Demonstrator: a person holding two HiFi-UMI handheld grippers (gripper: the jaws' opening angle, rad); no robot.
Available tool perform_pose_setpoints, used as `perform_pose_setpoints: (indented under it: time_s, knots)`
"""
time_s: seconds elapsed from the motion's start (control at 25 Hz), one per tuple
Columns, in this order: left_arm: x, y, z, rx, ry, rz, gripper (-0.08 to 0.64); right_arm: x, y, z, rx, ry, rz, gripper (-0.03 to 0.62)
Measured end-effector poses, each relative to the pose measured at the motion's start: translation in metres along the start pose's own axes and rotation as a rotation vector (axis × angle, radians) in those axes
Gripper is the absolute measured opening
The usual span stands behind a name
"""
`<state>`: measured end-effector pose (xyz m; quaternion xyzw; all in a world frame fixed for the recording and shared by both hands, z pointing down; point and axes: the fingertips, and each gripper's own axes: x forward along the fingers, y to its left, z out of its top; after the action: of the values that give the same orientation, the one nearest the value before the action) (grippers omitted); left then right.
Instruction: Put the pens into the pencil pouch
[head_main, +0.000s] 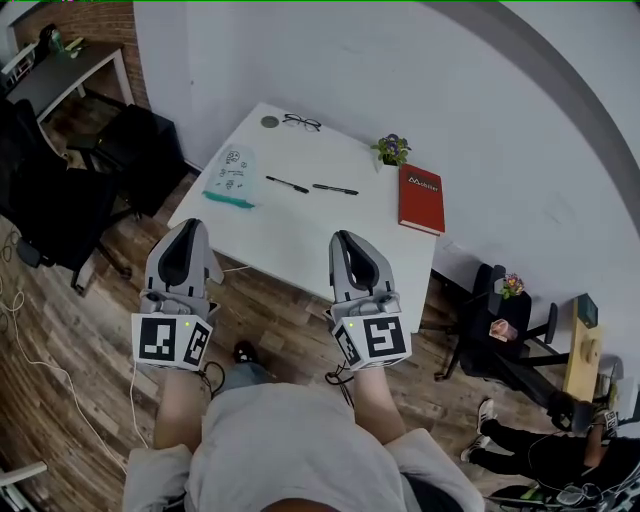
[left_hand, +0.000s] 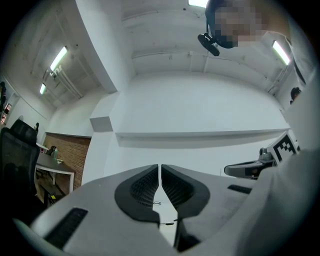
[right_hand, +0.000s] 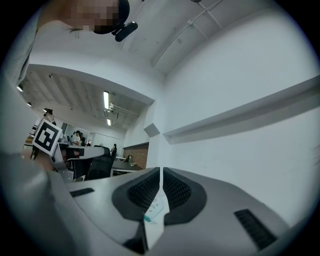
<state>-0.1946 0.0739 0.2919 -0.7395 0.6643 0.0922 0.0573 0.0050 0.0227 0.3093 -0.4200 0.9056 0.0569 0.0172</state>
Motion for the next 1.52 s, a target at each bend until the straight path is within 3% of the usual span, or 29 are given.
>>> perform_pose_setpoints:
  time_s: [0.44,0.84,1.2,1.52]
  knots:
    - [0.057,0.08,-0.013,0.006,0.016,-0.083,0.038,0.086,0.021,-0.013,0.018,0.008,-0.075,0.038]
    - [0.094,0.11,-0.034,-0.029,0.033,-0.118,0.038,0.129,0.022,-0.029,-0.017,0.082,-0.088,0.038]
    - [0.132,0.147,-0.048,-0.04,0.03,-0.066,0.038,0.206,0.022,-0.055,-0.066,0.181,0.023,0.038]
    - [0.169,0.19,-0.063,-0.04,0.05,0.009,0.04,0.277,0.048,-0.122,-0.168,0.389,0.256,0.038]
